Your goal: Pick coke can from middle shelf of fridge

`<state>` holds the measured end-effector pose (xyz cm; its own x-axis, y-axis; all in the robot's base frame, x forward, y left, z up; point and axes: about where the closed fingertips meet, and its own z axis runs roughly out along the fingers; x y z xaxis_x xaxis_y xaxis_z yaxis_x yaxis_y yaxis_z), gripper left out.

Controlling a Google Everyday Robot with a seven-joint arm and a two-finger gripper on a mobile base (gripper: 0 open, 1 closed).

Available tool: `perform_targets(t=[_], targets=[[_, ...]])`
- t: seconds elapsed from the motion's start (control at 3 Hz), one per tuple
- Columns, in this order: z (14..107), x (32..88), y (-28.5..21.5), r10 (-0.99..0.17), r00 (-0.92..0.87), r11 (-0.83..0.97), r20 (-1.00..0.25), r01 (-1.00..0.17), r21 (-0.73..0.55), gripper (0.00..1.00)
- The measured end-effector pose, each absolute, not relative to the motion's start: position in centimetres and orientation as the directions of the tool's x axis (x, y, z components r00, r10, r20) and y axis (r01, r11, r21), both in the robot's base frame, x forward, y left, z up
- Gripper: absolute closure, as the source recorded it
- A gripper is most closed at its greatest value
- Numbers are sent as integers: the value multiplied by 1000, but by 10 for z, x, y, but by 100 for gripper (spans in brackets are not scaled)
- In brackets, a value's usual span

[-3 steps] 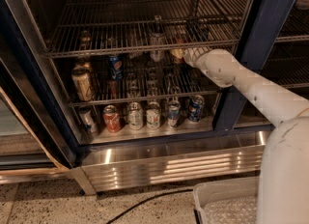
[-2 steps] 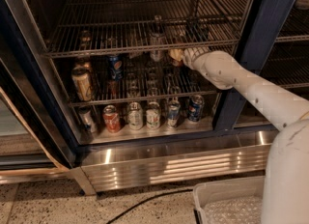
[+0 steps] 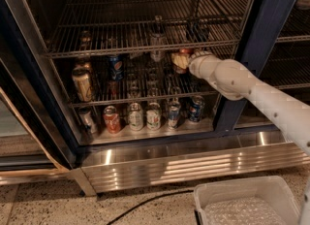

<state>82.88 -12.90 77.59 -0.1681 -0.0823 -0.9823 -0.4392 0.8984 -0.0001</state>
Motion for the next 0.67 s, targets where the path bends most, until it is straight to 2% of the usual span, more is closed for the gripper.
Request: perform_targets(t=[0.67], targets=[[790, 791, -140, -48, -146, 881, -988, -473, 27, 100]])
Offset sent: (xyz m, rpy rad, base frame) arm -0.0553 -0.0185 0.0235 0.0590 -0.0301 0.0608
